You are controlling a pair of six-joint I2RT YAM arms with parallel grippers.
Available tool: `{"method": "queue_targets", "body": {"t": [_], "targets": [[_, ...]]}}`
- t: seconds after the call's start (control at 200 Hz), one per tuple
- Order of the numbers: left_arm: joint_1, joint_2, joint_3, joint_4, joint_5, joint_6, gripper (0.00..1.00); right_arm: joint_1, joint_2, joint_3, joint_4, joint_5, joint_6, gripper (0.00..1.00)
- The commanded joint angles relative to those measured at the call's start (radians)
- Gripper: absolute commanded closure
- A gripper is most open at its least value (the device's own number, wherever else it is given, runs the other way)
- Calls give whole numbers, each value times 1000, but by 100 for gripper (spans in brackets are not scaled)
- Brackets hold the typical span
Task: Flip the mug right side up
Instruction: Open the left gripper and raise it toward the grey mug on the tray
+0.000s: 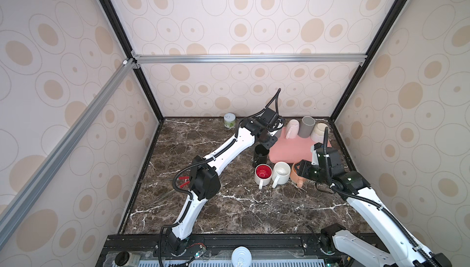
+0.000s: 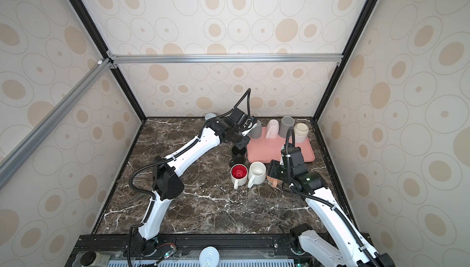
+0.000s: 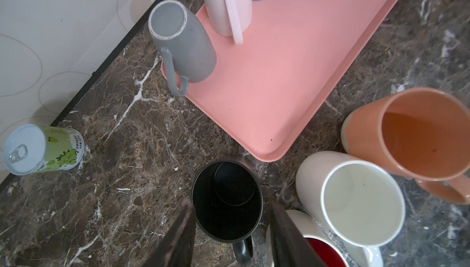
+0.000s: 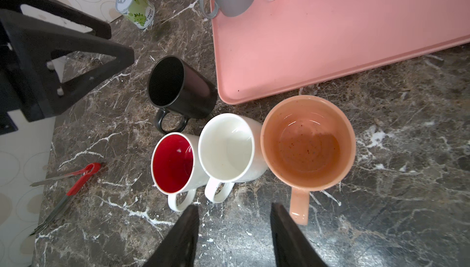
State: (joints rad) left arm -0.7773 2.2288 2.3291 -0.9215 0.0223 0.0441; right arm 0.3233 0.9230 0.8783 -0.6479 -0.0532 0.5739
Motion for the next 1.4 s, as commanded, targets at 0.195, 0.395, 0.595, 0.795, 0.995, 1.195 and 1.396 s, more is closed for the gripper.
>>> {"method": "queue_targets", "body": {"t": [0.195, 0.395, 0.595, 0.795, 0.995, 1.195, 1.396], "targets": [[-5, -15, 88, 119, -18, -108, 45, -10, 13, 77, -127, -25, -47, 44], [42, 41, 121, 242, -31, -135, 40, -21, 74, 115, -120, 31, -83, 44], [127, 116, 117, 369, 118, -124, 38, -68, 182, 151, -40, 9, -84, 44], [214, 209, 99, 478, 248, -58, 38, -72, 307, 213, 7, -16, -96, 45], [260, 298, 93, 578, 338, -18, 38, -72, 341, 167, 85, 4, -85, 47], [259, 385, 90, 683, 388, -2, 38, -72, 405, 143, 202, -2, -29, 47], [258, 458, 89, 781, 442, -71, 39, -69, 550, 256, 224, -39, -29, 48]]}}
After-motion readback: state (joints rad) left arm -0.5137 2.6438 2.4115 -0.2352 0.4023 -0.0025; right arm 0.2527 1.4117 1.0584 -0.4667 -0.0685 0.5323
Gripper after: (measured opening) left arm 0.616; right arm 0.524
